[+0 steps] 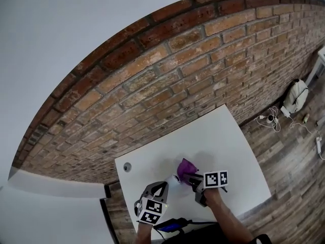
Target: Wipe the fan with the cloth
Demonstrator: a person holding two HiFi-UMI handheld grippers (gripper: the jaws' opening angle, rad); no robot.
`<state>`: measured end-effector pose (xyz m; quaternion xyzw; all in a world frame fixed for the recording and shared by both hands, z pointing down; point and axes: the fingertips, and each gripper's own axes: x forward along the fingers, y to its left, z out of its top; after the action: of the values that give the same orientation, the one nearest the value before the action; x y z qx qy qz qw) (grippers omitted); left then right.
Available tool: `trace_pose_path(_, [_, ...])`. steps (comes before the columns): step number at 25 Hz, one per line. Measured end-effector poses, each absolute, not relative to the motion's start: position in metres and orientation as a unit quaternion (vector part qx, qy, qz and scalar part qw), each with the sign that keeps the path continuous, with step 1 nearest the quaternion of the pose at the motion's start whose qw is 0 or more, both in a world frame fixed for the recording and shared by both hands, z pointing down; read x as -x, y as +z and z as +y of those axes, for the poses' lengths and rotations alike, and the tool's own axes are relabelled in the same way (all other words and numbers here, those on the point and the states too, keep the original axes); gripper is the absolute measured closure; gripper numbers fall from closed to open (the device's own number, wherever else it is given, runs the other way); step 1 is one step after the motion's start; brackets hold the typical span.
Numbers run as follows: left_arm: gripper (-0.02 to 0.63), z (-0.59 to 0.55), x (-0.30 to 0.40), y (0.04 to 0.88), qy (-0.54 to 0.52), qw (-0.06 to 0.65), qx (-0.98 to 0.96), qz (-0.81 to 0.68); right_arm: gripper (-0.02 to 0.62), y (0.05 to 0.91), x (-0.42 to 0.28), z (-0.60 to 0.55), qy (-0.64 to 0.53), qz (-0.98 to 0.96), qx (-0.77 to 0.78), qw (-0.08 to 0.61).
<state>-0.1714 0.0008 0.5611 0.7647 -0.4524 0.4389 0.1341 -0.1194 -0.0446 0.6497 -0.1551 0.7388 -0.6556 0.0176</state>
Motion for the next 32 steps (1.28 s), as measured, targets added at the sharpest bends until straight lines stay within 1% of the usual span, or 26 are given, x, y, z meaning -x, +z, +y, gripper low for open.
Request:
trace_pose_path(1, [0.606,0.001,0.171,0.561,0.438,0.134,-0.765,-0.453,0.54,0.642,0.124,-0.04,-0.684,0.717,0.129,0.048])
trace_pose_path(2, [0.606,0.001,0.171,0.561,0.437,0.134,-0.765,-0.453,0.54,0.639,0.129,-0.035,-0.703,0.699,0.113,0.065])
trace_pose_path(3, [0.606,0.001,0.171,0.561,0.437,0.134,-0.766,-0.453,0.54,0.643,0.132,-0.031,-0.711,0.691,0.11,0.067])
trace_pose_path(4, [0.606,0.001,0.171,0.561,0.436,0.135,-0.766,-0.453,0.54,0.651,0.134,-0.028,-0.708,0.694,0.12,0.054])
trace_pose_path(6, [0.606,0.0,0.17,0.561,0.435,0.135,-0.767,-0.452,0.54,0.671,0.136,-0.027,-0.678,0.719,0.152,0.003])
trace_pose_path(10, [0.607,0.0,0.169,0.56,0.434,0.135,-0.766,-0.455,0.54,0.705,0.14,-0.03,-0.593,0.774,0.187,-0.121])
trace_pose_path(13, [0.606,0.0,0.169,0.561,0.433,0.135,-0.766,-0.456,0.54,0.713,0.138,-0.044,-0.502,0.814,0.199,-0.215])
trace_pose_path(14, [0.606,0.0,0.17,0.561,0.432,0.136,-0.766,-0.455,0.54,0.712,0.137,-0.055,-0.475,0.822,0.21,-0.234])
trace_pose_path(15, [0.606,0.0,0.17,0.561,0.432,0.136,-0.766,-0.455,0.54,0.707,0.137,-0.066,-0.459,0.827,0.22,-0.239])
trace_pose_path(16, [0.606,0.001,0.17,0.561,0.432,0.136,-0.767,-0.455,0.54,0.7,0.139,-0.077,-0.456,0.831,0.222,-0.229])
trace_pose_path(19, [0.606,0.0,0.17,0.56,0.429,0.137,-0.767,-0.457,0.54,0.68,0.162,-0.093,-0.506,0.826,0.178,-0.174])
trace_pose_path(20, [0.606,-0.001,0.171,0.56,0.429,0.137,-0.766,-0.459,0.54,0.682,0.171,-0.091,-0.529,0.817,0.157,-0.169])
trace_pose_path(22, [0.606,-0.001,0.17,0.56,0.427,0.136,-0.766,-0.461,0.54,0.697,0.183,-0.079,-0.552,0.801,0.13,-0.191])
trace_pose_path(24, [0.606,-0.001,0.169,0.56,0.426,0.137,-0.767,-0.46,0.54,0.709,0.18,-0.066,-0.544,0.802,0.132,-0.211])
trace_pose_path(30, [0.606,0.0,0.169,0.559,0.424,0.136,-0.769,-0.458,0.54,0.7,0.144,-0.038,-0.531,0.81,0.169,-0.183])
trace_pose_path(32, [0.606,0.0,0.168,0.559,0.422,0.136,-0.77,-0.459,0.54,0.7,0.128,-0.018,-0.533,0.808,0.167,-0.187])
